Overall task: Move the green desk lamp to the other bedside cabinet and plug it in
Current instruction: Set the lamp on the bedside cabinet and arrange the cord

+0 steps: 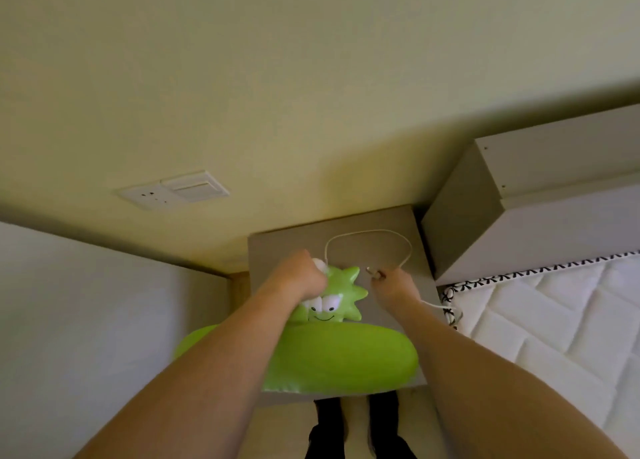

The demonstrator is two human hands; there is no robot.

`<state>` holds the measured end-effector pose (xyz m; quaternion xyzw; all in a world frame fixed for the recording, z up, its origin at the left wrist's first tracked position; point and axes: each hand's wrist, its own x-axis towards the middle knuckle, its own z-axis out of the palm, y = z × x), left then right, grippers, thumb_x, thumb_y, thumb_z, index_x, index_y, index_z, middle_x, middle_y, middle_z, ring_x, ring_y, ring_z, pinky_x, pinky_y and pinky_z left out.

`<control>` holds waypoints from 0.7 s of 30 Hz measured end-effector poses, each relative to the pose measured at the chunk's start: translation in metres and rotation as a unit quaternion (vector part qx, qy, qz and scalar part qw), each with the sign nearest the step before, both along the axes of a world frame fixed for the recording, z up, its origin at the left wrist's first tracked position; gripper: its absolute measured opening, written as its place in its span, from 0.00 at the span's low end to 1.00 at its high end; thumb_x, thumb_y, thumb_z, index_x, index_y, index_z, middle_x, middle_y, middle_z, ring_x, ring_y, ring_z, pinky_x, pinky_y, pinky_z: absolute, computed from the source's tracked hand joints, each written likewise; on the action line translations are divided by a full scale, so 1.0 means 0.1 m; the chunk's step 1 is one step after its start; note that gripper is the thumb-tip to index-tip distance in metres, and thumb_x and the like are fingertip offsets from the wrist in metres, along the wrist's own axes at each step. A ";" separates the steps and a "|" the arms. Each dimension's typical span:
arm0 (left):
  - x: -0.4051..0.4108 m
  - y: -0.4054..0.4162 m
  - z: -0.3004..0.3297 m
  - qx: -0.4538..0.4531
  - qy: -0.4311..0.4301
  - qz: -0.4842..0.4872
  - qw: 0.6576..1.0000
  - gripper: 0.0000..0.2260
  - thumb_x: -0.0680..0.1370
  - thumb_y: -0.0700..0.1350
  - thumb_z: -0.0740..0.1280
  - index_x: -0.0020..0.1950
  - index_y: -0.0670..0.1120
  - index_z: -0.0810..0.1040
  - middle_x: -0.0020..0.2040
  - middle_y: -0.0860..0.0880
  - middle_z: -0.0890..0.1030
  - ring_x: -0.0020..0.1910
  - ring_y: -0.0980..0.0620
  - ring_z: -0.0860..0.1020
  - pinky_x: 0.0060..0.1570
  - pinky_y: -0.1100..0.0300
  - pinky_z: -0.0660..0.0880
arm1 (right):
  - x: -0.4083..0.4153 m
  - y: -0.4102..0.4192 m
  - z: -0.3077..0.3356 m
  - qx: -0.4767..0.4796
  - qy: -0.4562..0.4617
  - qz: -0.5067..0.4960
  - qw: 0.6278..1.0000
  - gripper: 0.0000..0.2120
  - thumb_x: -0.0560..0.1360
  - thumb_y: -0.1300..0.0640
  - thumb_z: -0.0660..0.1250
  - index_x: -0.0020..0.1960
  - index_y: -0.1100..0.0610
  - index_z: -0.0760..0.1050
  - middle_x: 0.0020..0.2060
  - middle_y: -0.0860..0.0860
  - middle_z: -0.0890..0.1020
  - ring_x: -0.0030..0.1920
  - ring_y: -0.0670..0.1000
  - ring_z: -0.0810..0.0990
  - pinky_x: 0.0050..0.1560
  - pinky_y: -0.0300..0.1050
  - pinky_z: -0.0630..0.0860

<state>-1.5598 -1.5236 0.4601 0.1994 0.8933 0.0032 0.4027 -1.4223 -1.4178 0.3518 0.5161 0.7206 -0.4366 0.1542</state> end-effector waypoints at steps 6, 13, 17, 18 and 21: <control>-0.01 0.13 -0.11 -0.071 0.023 -0.068 0.995 0.17 0.75 0.42 0.63 0.65 0.45 0.74 0.63 0.45 0.78 0.51 0.45 0.79 0.42 0.59 0.70 | 0.07 0.00 -0.39 -0.016 -0.070 -0.002 0.997 0.14 0.75 0.55 0.56 0.54 0.59 0.76 0.54 0.59 0.81 0.55 0.61 0.80 0.50 0.48 0.74; 0.17 0.44 -0.29 -0.128 0.113 -0.293 0.941 0.25 0.72 0.47 0.65 0.69 0.45 0.68 0.66 0.43 0.70 0.65 0.41 0.69 0.60 0.44 0.72 | 0.00 -0.03 -0.67 0.003 -0.096 0.010 0.995 0.19 0.77 0.48 0.55 0.58 0.57 0.77 0.58 0.58 0.79 0.58 0.60 0.77 0.54 0.49 0.72; 0.27 0.52 -0.40 -0.102 0.112 -0.357 0.922 0.23 0.73 0.48 0.63 0.68 0.45 0.69 0.65 0.43 0.70 0.65 0.42 0.68 0.61 0.46 0.68 | 0.00 -0.01 -0.75 -0.002 -0.114 0.070 0.991 0.19 0.75 0.51 0.57 0.63 0.55 0.74 0.61 0.57 0.77 0.63 0.60 0.74 0.61 0.50 0.68; 0.27 0.51 -0.40 -0.103 0.108 -0.360 0.921 0.22 0.74 0.47 0.62 0.68 0.45 0.69 0.66 0.43 0.70 0.65 0.42 0.68 0.61 0.46 0.67 | 0.02 -0.01 -0.73 -0.006 -0.116 0.085 0.990 0.20 0.74 0.53 0.58 0.65 0.55 0.73 0.62 0.57 0.76 0.64 0.60 0.73 0.63 0.50 0.68; 0.26 0.50 -0.30 -0.104 0.093 -0.353 0.925 0.21 0.75 0.47 0.60 0.68 0.46 0.70 0.67 0.43 0.69 0.66 0.42 0.68 0.62 0.46 0.67 | 0.14 -0.05 -0.60 -0.004 -0.119 0.108 0.987 0.22 0.73 0.56 0.59 0.67 0.54 0.71 0.63 0.57 0.75 0.66 0.60 0.72 0.67 0.50 0.66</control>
